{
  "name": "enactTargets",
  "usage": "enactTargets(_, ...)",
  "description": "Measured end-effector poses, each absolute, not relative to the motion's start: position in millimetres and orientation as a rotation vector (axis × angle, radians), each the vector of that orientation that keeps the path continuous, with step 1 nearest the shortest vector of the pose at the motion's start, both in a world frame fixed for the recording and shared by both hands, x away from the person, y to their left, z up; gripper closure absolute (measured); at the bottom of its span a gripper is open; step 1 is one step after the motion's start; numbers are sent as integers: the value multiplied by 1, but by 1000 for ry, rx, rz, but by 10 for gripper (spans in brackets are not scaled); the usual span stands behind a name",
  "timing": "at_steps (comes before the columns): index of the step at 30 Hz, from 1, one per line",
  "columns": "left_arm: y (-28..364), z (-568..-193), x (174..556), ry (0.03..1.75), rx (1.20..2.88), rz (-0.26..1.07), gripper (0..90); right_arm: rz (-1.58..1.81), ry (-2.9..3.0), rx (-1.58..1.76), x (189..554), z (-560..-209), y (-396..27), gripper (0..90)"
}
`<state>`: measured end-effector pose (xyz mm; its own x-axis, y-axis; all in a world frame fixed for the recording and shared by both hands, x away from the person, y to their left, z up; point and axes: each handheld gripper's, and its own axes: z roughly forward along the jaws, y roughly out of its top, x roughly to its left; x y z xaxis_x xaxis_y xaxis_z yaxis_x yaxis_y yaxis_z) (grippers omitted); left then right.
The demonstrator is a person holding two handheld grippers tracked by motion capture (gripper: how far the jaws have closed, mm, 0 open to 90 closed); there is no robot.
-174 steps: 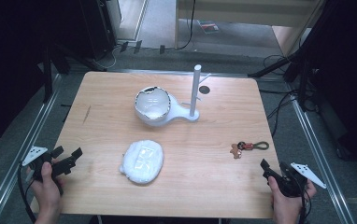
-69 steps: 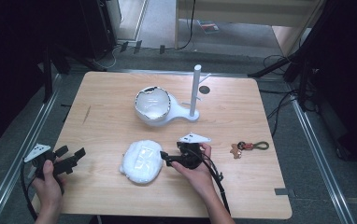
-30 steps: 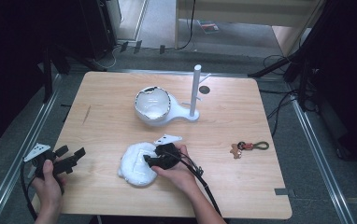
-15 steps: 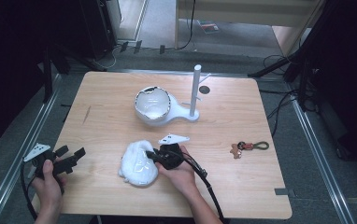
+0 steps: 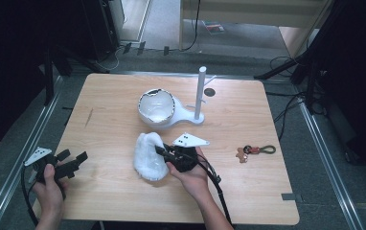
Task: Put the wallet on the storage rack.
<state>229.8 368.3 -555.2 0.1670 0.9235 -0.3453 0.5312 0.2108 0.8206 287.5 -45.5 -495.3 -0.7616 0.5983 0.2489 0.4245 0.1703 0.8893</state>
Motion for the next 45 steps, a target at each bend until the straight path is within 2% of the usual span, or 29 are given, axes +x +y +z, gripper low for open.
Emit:
enactTargets(14, 369, -555, 230, 1494, 1451, 498, 154, 1674, 2097, 985, 296, -462, -60, 807)
enactTargets(32, 369, -555, 230, 1492, 1448, 492, 154, 1619, 1952, 931, 320, -417, -57, 805)
enactTargets(45, 369, -555, 230, 1490, 1451, 491, 154, 1588, 1936, 940, 345, -407, -48, 804)
